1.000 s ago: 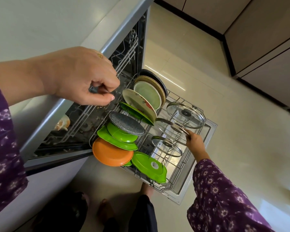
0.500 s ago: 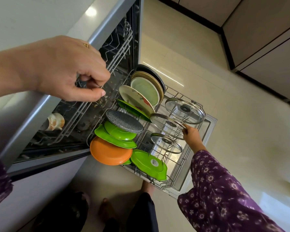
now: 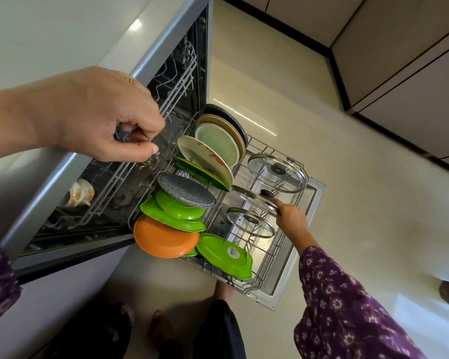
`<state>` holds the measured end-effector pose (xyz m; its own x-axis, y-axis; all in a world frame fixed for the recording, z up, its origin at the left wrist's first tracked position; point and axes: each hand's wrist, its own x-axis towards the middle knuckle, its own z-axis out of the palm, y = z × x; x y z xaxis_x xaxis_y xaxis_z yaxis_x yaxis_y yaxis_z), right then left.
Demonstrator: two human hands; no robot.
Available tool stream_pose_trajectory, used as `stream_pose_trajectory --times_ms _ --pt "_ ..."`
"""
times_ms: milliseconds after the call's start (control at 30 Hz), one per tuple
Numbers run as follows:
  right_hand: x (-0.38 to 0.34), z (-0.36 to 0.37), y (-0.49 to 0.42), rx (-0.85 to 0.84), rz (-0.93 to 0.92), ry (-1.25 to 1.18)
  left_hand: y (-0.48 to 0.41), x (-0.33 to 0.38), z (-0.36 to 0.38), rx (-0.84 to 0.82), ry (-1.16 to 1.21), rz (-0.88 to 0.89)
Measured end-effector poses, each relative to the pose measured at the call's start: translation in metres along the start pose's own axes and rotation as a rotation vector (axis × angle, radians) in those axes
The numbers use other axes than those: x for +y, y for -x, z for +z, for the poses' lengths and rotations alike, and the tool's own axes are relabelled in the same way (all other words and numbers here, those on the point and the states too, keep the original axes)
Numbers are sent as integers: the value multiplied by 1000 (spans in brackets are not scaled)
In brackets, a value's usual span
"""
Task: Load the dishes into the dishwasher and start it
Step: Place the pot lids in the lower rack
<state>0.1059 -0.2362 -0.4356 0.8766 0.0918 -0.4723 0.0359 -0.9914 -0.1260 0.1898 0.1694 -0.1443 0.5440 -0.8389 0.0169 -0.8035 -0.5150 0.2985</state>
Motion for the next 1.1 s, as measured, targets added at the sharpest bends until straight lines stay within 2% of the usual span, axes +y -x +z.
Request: stream_pose_trajectory --times_ms 233,433,833,1100 --pt "-6 12 0 -2 22 14 2 -4 4 11 -24 -6" --pt "-14 19 -10 -83 59 6 3 -4 3 14 -25 1" --pt "-5 37 -15 -107 182 -236 2 -5 4 19 -35 -14" --pt "-14 21 -1 -152 234 -214 -1 6 -2 4 -66 -54"
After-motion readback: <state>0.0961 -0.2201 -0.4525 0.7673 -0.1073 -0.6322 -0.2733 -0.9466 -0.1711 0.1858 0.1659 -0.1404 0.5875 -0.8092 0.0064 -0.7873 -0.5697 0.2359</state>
